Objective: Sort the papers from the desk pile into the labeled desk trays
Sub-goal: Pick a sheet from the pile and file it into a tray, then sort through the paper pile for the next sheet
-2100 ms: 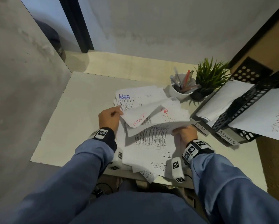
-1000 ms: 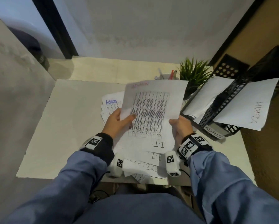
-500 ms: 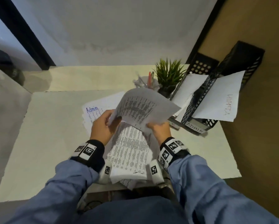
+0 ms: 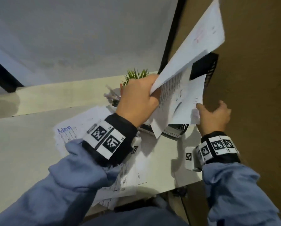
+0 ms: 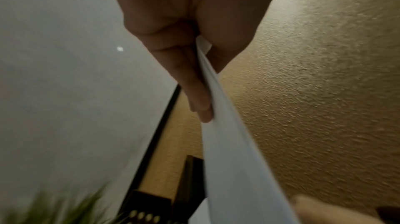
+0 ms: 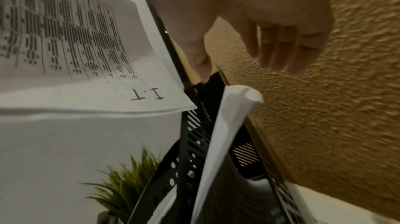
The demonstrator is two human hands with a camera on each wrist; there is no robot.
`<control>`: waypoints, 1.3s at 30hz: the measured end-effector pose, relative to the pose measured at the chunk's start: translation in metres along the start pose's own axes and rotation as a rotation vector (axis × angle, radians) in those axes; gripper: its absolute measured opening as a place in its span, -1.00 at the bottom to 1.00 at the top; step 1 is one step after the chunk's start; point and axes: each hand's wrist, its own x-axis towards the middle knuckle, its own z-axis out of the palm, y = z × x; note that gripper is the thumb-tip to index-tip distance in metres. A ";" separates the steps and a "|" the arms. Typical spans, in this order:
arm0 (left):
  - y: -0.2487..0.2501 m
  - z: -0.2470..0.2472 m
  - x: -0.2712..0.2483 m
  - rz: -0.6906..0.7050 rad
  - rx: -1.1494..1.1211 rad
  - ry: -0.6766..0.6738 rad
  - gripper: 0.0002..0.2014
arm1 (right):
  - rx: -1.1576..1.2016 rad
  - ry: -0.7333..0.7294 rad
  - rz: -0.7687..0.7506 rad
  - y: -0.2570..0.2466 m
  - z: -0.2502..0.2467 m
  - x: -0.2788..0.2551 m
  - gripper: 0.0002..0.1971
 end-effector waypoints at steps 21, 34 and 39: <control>-0.015 0.172 0.036 -0.202 0.305 -0.622 -0.37 | 0.056 -0.139 -0.225 -0.012 -0.007 0.023 -0.78; -0.120 0.065 -0.049 -0.571 -0.002 -0.127 -0.68 | 0.301 0.221 -0.599 -0.054 -0.029 -0.013 -0.65; -0.224 0.017 -0.133 -1.123 0.328 -0.109 -0.44 | 0.258 -0.262 -0.842 -0.046 0.035 -0.088 -0.82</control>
